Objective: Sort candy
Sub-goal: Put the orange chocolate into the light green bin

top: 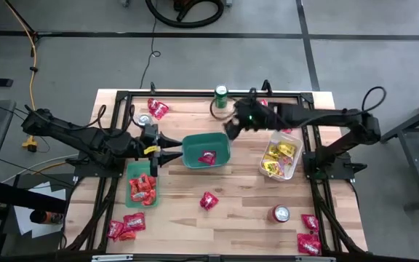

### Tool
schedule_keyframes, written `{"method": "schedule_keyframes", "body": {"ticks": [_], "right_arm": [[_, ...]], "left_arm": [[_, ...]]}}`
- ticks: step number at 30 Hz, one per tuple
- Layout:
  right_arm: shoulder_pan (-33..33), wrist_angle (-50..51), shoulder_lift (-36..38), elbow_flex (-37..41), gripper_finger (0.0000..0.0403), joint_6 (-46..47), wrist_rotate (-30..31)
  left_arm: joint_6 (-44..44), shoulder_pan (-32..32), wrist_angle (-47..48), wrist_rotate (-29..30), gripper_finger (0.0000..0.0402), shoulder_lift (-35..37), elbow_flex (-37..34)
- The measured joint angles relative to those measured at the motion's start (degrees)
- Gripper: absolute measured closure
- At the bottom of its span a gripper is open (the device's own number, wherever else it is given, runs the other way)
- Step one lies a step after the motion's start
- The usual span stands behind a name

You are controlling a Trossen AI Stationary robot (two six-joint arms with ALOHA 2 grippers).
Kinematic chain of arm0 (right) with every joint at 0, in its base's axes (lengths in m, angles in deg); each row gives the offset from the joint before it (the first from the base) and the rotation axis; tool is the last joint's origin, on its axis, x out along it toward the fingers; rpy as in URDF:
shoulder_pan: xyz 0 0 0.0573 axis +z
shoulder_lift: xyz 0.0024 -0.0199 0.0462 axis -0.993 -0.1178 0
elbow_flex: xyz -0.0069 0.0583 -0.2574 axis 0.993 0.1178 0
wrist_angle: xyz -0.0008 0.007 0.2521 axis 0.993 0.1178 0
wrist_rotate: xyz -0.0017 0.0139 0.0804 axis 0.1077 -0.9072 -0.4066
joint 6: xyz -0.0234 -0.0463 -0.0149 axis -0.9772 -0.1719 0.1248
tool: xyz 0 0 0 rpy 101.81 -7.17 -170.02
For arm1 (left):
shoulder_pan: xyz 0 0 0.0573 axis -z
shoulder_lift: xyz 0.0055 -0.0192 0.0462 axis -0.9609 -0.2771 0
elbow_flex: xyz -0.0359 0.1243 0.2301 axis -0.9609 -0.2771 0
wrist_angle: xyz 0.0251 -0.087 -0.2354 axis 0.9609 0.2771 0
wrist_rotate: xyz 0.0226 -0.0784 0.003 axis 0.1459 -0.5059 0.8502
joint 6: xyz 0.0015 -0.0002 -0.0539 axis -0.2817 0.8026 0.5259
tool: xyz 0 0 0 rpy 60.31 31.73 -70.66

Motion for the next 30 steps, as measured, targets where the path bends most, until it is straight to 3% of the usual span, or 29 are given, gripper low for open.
{"method": "schedule_keyframes", "body": {"ticks": [5,10,19,27,30], "right_arm": [[-8.63,20.49,0.02,-2.50,0.0135,13.06,4.14],[-19.21,30.74,0.02,4.02,0.0135,19.64,3.71],[-31.80,20.92,-0.02,18.64,0.0135,20.54,1.27],[-34.63,11.10,-0.02,27.67,0.0135,34.86,7.40],[-35.59,9.48,-0.02,29.62,0.0142,41.72,9.35]], "left_arm": [[-0.34,0.00,1.56,-1.03,0.0213,-0.60,-0.02],[0.02,-0.64,1.25,-0.44,0.0213,-1.23,-0.04],[4.25,-8.57,0.88,2.12,0.0213,-2.68,-0.04],[4.22,-16.89,0.94,1.77,0.0213,-4.58,-0.11],[4.76,-20.14,0.84,-1.78,0.0213,-4.71,-0.11]]}}
